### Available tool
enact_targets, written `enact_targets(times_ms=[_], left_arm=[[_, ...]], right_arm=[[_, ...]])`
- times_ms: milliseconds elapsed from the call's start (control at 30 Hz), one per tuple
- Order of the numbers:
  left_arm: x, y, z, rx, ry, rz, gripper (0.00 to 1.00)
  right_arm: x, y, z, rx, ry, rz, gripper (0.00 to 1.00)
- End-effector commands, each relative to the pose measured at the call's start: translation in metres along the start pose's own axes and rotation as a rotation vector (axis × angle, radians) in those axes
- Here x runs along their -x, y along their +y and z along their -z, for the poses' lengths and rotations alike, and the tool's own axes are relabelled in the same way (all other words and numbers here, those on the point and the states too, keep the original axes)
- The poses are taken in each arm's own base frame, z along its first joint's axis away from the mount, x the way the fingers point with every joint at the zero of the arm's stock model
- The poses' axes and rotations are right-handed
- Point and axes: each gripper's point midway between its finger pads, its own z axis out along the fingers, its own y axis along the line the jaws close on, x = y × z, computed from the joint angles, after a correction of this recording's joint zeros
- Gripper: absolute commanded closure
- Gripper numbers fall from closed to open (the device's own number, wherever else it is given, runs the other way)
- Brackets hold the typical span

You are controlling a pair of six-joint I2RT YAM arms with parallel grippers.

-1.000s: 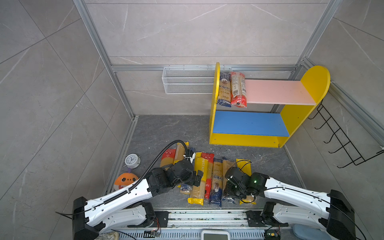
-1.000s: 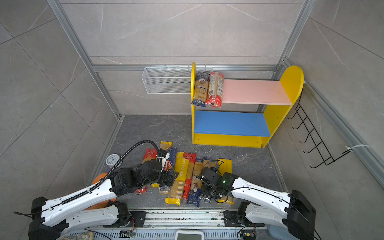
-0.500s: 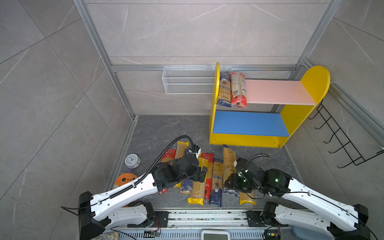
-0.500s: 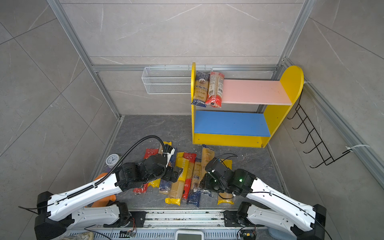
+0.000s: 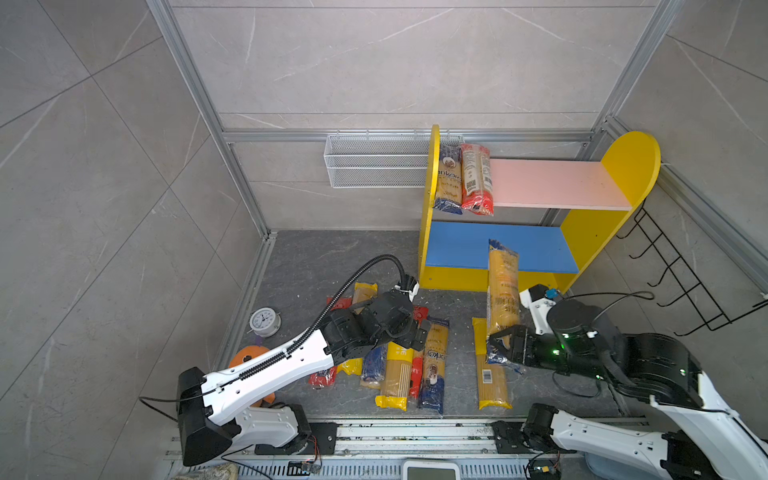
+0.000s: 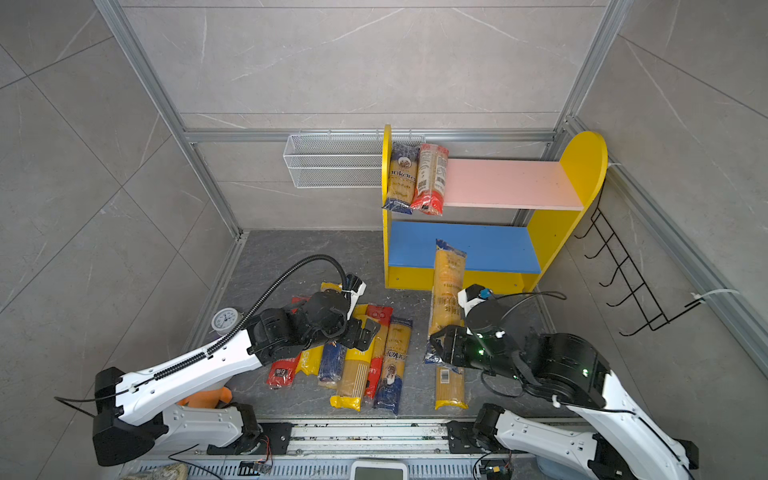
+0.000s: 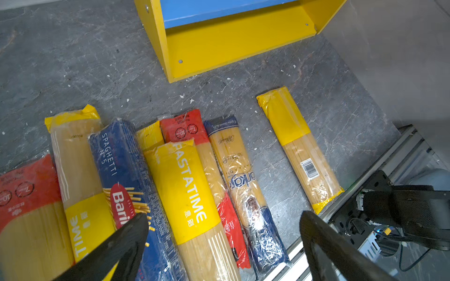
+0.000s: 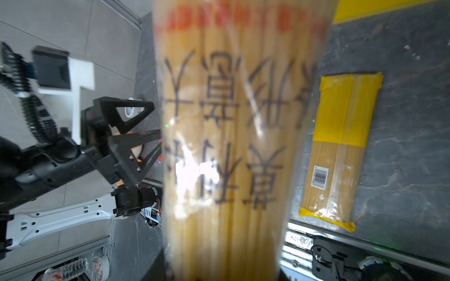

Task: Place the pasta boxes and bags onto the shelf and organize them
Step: 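Carry the blue-labelled pack up onto the pink upper shelf with the right gripper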

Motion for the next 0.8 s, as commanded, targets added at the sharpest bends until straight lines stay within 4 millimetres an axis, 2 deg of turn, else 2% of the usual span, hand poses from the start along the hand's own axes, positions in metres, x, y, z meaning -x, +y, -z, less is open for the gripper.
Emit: enact_targets(times_ms=[0,233,567,633,767], left_arm=[[0.030,-0.016,0.009,-0.056,-0.054,-0.039,0.00],[0.065,-0.032,0.017,-0.076,-0.087,-0.095,0.00],[0.096,-0.042,0.015,-0.115,-0.113,-0.124,0.00],[0.103,-0.041,0.016,-0.119,-0.124,-0.125,0.00],[0.117,-0.037,0.019,-0.124,-0.143,-0.128,0.00]], right_arm=[[0.043,0.006,0.031,-0.024,-0.177,0.081,1.00],[0.090,0.021,0.061,-0.104,-0.310,0.150,1.00],[0.171,0.060,0.101,-0.201,-0.525,0.270,1.00],[0.187,0.060,0.097,-0.201,-0.529,0.247,1.00],[0.206,0.060,0.064,-0.168,-0.463,0.221,1.00]])
